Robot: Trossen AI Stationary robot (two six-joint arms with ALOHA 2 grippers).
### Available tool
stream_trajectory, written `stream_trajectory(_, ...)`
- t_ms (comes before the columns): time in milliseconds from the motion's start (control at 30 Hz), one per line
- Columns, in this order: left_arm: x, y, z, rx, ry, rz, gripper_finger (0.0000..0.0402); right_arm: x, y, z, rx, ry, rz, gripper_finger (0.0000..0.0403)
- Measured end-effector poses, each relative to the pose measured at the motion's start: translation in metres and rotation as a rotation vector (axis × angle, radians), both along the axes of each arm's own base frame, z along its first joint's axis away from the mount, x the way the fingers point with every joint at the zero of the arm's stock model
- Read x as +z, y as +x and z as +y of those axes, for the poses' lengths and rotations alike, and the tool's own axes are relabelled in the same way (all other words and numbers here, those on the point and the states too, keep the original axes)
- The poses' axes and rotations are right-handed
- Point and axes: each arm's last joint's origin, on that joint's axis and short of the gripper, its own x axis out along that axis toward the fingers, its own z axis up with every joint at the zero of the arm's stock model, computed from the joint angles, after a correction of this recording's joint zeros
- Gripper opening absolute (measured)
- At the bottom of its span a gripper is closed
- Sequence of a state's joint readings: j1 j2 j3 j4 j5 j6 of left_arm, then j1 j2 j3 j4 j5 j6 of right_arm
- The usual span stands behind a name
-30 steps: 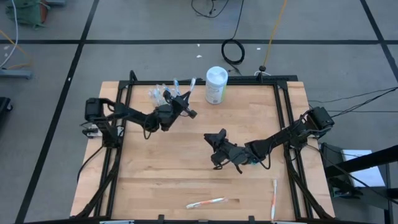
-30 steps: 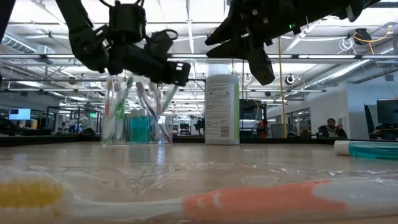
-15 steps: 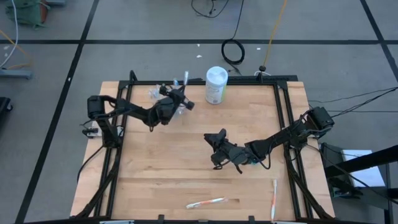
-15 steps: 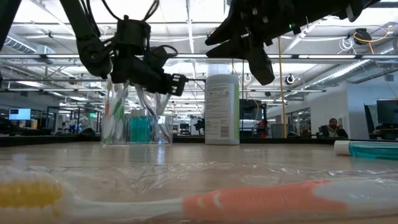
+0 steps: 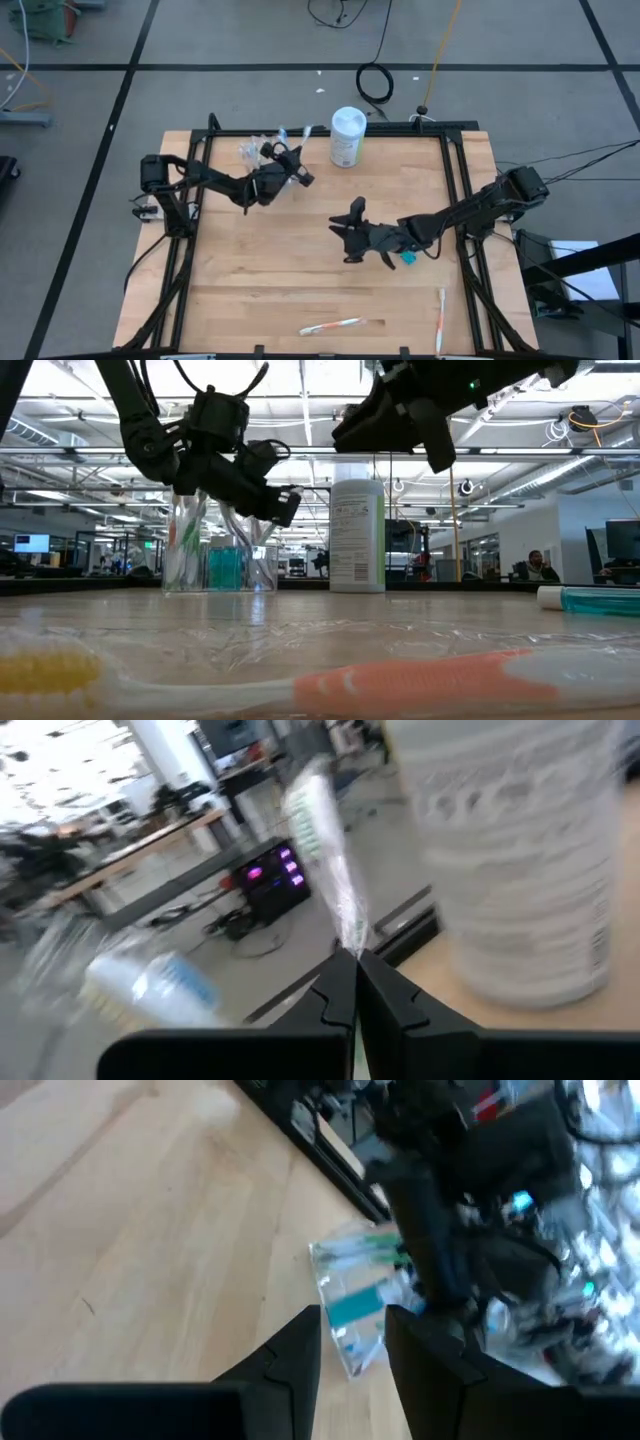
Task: Pick & Place toothbrushing station
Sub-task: Put the green toothbrush into the right of the transparent organizer
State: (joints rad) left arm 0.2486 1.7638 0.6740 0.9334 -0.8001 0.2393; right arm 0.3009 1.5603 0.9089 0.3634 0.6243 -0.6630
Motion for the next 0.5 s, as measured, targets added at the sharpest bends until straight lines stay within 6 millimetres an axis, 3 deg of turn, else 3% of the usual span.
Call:
stream_trajectory(233,-0.01,-0.002,-0.01,0.098,-0.029,0.067,0.0005,0.006,-0.004,-0.011,-0.063,0.086,-0.019,0.0109)
stream_trajectory(500,0.001,-0.003,-0.026,0.187,0.048,0.097,0.001,0.005,-0.004,-0.012,-0.064,0.08,-0.005,0.0109)
